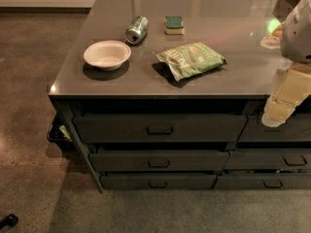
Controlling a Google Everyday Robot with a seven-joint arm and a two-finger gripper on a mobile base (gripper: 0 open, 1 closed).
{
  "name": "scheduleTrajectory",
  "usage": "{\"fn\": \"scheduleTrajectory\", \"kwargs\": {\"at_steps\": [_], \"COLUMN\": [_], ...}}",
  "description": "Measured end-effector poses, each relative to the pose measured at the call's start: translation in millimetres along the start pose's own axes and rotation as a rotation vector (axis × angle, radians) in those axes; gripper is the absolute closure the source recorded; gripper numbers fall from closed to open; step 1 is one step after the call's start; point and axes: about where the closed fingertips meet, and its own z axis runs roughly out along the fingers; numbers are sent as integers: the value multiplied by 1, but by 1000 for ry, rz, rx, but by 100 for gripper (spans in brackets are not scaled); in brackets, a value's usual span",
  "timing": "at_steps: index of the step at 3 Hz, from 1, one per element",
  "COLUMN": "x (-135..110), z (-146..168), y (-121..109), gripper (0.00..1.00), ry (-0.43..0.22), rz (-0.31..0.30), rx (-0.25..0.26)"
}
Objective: Open middle drawer
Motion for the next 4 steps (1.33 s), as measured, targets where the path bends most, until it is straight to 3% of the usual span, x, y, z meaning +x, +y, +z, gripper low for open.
{"fn": "scheduleTrajectory", "kwargs": {"at_steps": [1, 2, 3, 4], "x": [0, -5, -16, -34], "z": [0, 19, 84, 174], "y": [0, 6, 29, 67], "gripper": [0, 0, 0, 0], "ry": [0, -44, -169, -349], "rz": [0, -13, -36, -50], "rx": [0, -39, -146, -282]}}
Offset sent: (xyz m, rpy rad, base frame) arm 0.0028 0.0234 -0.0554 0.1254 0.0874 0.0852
